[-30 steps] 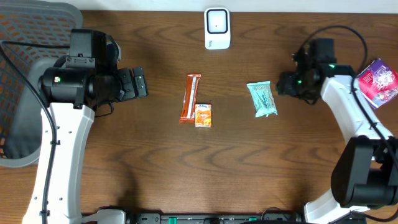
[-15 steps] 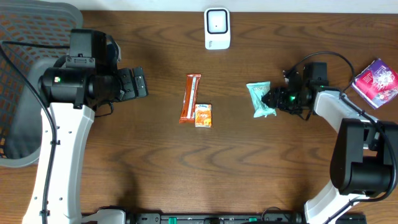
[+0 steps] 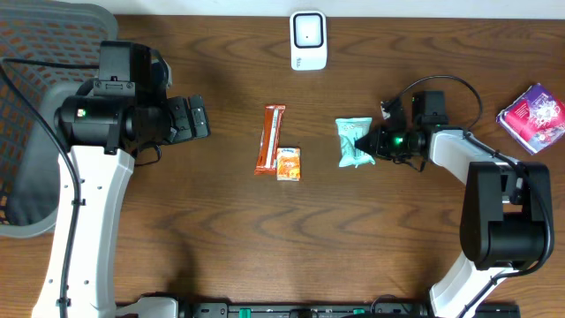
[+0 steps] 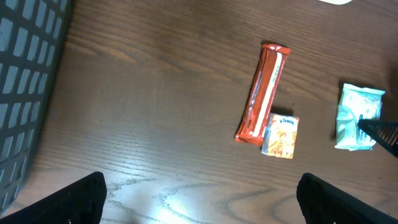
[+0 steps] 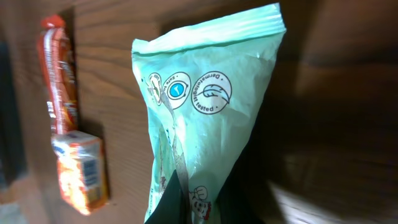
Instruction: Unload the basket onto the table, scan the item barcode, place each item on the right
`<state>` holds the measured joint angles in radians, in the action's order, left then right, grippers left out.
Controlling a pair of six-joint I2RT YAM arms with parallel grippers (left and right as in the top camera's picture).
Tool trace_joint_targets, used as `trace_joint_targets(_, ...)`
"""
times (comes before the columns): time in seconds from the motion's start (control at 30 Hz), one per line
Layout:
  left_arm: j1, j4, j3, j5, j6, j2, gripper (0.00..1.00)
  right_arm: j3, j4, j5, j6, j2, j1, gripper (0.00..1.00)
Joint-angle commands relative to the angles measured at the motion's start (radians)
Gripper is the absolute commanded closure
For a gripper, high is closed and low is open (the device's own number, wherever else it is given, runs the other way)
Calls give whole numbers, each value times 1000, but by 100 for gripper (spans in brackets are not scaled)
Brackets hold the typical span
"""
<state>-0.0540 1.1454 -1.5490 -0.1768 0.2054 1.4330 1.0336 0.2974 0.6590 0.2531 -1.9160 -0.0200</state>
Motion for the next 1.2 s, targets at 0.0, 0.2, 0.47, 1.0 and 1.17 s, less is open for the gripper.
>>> trace_joint_targets(0.0,3,2,-5,6,-2,5,2,74,-47,58,108,40,-18,99)
trace_joint_targets(0.2,3,2,-5,6,-2,5,2,132,-401,20,364,85,-74,99)
trace_joint_targets(0.47,3,2,-5,6,-2,5,2,132,-682,-417,656,74,-209,99)
trace_joint_targets(1.0,3,2,-5,6,-2,5,2,692,-430,-449,628,-310,-269,99)
trace_joint_targets(1.17,3,2,-5,6,-3,5,2,853,-308,-398,544,-397,-268,99)
